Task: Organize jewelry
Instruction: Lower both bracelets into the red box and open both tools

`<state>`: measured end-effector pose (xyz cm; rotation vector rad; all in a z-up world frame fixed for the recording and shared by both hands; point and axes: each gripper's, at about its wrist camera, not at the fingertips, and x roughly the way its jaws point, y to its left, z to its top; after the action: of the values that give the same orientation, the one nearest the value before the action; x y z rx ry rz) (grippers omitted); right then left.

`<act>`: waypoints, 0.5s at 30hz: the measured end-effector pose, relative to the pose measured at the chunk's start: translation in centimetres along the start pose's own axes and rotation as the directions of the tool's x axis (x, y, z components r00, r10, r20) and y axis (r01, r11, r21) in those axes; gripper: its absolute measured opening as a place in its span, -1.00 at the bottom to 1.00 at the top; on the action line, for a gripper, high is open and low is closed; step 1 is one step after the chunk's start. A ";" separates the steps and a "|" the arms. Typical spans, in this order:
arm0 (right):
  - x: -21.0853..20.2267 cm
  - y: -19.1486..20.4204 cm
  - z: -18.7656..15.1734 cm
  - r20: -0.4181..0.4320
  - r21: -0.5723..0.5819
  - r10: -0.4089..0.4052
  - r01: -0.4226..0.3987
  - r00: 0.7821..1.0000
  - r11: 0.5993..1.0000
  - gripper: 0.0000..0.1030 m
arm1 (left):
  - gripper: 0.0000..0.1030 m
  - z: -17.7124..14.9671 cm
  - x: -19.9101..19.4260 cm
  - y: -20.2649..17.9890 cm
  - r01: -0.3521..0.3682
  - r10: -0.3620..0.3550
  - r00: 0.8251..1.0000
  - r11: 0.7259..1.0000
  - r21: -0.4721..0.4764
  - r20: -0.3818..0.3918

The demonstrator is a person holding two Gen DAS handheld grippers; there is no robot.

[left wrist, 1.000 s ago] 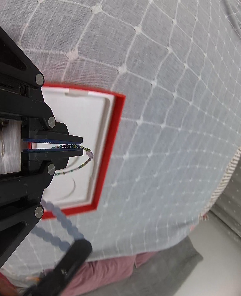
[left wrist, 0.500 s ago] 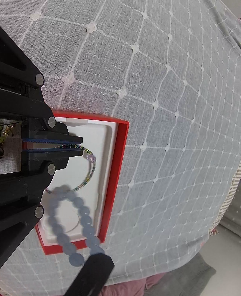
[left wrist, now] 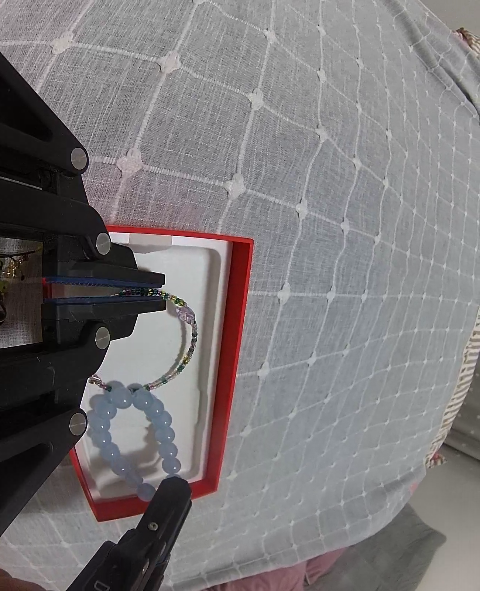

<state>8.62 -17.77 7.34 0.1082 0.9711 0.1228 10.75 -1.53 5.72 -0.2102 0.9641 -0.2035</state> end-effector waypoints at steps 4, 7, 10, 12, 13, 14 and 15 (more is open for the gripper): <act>-0.5 -0.2 -0.2 -0.002 0.006 0.008 -0.008 1.000 1.000 -0.73 | -0.98 -0.1 -0.1 -0.3 -0.011 0.012 1.000 0.999 0.035 -0.005; -1.6 -0.3 -0.5 0.010 0.001 0.001 -0.001 1.000 1.000 -0.60 | -0.84 -0.2 -0.4 -0.4 -0.004 0.005 1.000 0.999 0.036 -0.015; -3.0 -0.5 -0.9 0.027 0.006 0.003 -0.004 1.000 1.000 -0.40 | -0.65 -0.4 -1.1 -0.5 0.002 -0.001 1.000 0.999 0.043 -0.015; -3.9 -0.6 -1.4 0.034 0.008 0.011 -0.011 0.999 1.000 -0.32 | -0.44 -0.7 -1.8 -0.7 0.005 -0.005 1.000 0.998 0.055 -0.007; -4.3 -0.7 -1.7 0.035 0.008 0.016 -0.017 0.999 1.000 -0.28 | -0.36 -0.8 -2.1 -0.8 0.007 -0.007 1.000 0.998 0.062 -0.008; -4.6 -0.7 -2.0 0.034 0.008 0.020 -0.020 0.999 1.000 -0.21 | -0.24 -1.0 -2.5 -0.9 0.010 -0.009 1.000 0.997 0.071 -0.008; -4.9 -0.6 -2.2 0.033 0.008 0.022 -0.022 0.999 1.000 -0.18 | -0.16 -1.2 -2.7 -0.9 0.011 -0.010 1.000 0.997 0.076 -0.006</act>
<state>4.11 -19.06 10.00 0.1286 0.9381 0.1368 8.20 -1.75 7.47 -0.1452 0.9589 -0.2499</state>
